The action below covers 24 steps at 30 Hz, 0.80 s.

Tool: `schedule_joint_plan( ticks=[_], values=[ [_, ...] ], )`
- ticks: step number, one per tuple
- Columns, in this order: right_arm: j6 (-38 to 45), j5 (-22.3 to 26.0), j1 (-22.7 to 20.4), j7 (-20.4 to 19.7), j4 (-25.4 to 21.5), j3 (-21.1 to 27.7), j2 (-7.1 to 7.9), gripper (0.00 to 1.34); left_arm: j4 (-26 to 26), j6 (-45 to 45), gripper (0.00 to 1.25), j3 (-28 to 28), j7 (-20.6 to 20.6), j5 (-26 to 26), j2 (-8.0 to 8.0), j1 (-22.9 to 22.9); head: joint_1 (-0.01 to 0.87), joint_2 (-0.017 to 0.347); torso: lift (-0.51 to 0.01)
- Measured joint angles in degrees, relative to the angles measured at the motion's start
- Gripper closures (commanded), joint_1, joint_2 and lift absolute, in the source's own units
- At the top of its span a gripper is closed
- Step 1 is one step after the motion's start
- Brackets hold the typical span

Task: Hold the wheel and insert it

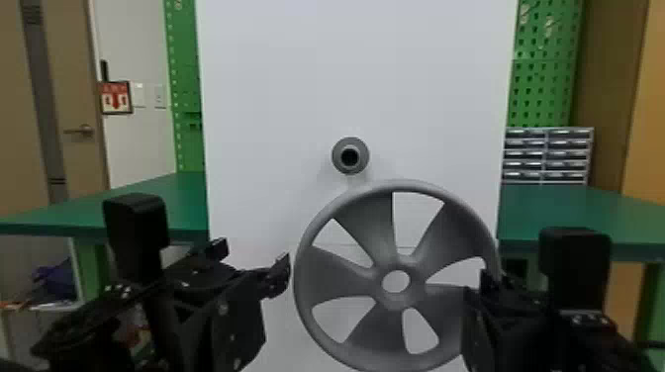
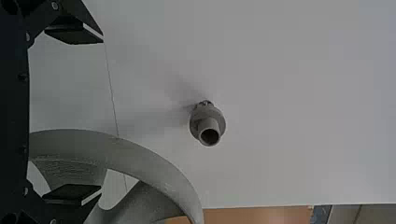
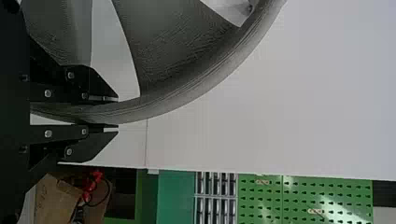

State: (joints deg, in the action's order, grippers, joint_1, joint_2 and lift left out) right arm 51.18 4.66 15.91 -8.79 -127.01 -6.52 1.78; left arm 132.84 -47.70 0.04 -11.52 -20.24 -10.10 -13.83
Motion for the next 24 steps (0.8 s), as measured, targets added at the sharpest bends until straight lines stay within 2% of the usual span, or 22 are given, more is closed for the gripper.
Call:
schedule_joint_plan(
  ticks=[13, 24],
  values=[
    [0.89, 0.18, 5.4, 0.0, 0.32, -0.59, -0.57, 1.2, 0.23, -1.13, 0.15, 0.58, 0.0, 1.58, -0.18, 0.01, 0.179, 0.1, -0.494],
    [1.02, 0.98, 7.62, 0.0, 1.08, -0.78, -1.3, 1.2, 0.23, -1.26, 0.15, 0.79, 0.0, 2.21, -0.18, 0.12, 0.179, 0.1, -0.493]
  ],
)
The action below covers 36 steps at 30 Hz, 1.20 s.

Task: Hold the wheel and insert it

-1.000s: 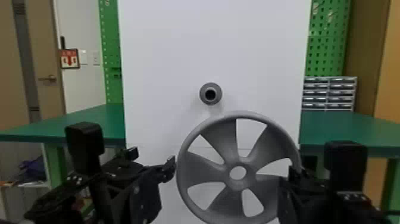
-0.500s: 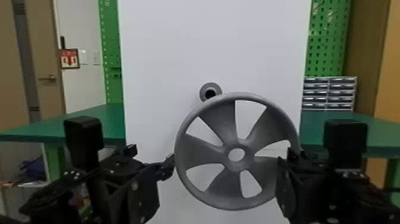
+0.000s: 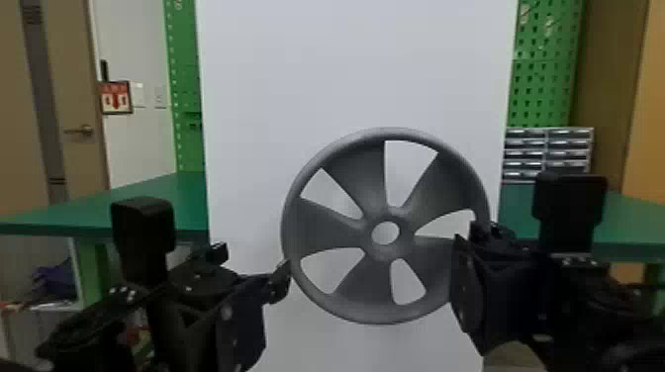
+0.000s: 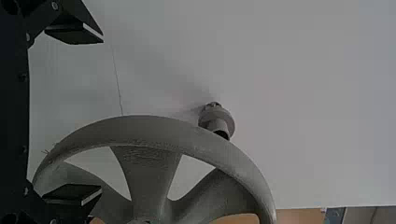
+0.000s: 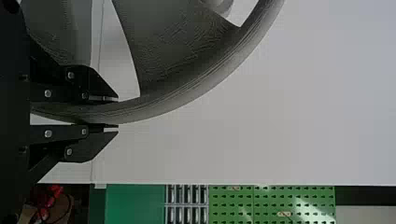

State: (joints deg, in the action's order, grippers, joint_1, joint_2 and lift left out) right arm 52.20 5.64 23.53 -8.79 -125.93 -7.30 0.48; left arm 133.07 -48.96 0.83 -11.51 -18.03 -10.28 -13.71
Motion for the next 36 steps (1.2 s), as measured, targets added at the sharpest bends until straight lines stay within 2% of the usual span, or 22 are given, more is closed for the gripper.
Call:
schedule_joint_plan(
  ticks=[24, 36],
  values=[
    [5.32, 0.43, 6.04, -0.1, 1.1, -2.04, -0.48, 1.2, -0.01, 0.09, 0.15, 0.56, 0.0, 0.94, -0.1, 0.24, 0.179, 0.1, -0.493],
    [7.73, 1.78, 8.97, -1.94, 1.85, -3.08, -0.48, 1.2, -0.21, 0.09, 0.15, 0.87, 0.0, 1.24, -0.27, 0.53, 0.179, 0.1, -0.493]
  ],
)
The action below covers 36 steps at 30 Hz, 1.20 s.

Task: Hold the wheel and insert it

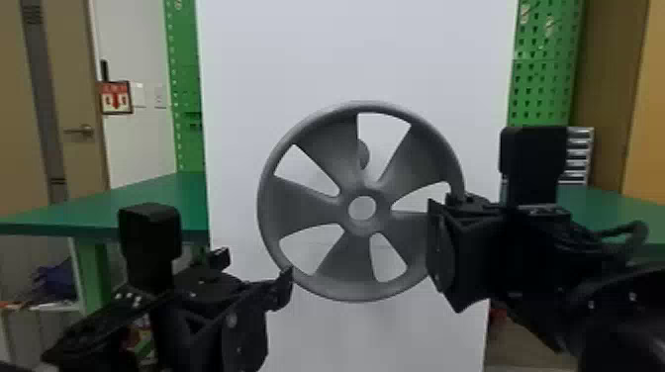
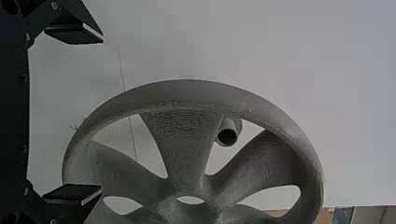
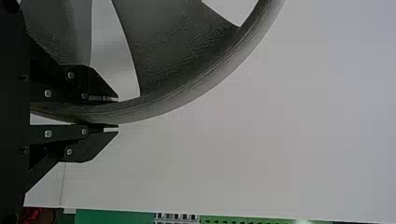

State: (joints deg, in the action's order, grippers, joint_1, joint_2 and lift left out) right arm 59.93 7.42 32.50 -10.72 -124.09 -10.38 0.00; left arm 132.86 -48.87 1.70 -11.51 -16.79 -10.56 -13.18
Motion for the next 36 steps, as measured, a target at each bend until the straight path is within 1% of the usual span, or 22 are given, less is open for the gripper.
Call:
schedule_joint_plan(
  ticks=[9, 19, 36],
  values=[
    [0.51, 1.55, 2.18, -0.09, 0.78, 0.11, 0.0, 1.2, -0.11, 0.0, 0.15, 0.14, 0.0, 0.12, -0.16, 0.05, 0.179, 0.1, -0.493],
    [1.71, 3.64, 5.64, -0.09, 2.04, 0.99, 0.0, 1.2, -0.36, 0.0, 0.15, 0.31, 0.0, 0.26, -0.24, 0.17, 0.179, 0.1, -0.493],
    [4.04, 4.87, 10.05, -0.08, 3.32, 0.63, 0.0, 1.2, -0.57, 0.0, 0.15, 0.49, 0.0, 0.35, -0.25, 0.35, 0.179, 0.1, -0.493]
  ],
)
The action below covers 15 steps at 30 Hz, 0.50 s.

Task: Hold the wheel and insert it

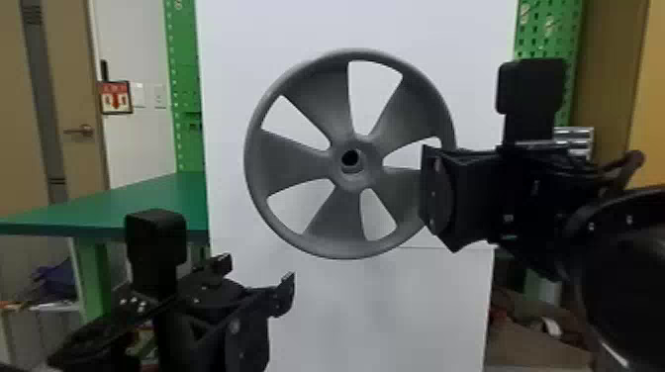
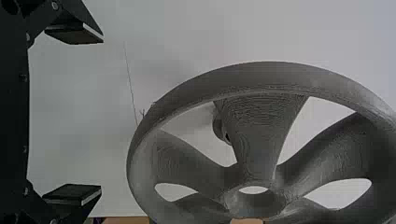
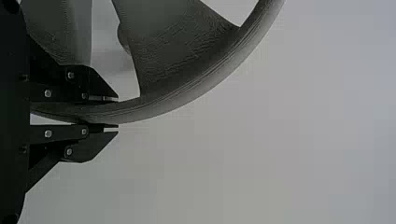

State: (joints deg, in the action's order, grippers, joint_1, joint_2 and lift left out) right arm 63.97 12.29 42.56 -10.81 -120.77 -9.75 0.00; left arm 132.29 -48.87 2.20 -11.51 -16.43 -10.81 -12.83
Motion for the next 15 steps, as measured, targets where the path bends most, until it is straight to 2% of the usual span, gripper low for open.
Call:
schedule_joint_plan(
  ticks=[15],
  values=[
    [0.01, 0.81, 1.35, 0.0, 0.75, -0.46, 0.0, 1.2, -0.02, 0.0, 0.15, 0.08, 0.0, 0.09, -0.08, 0.09, 0.179, 0.1, -0.493]
  ],
)
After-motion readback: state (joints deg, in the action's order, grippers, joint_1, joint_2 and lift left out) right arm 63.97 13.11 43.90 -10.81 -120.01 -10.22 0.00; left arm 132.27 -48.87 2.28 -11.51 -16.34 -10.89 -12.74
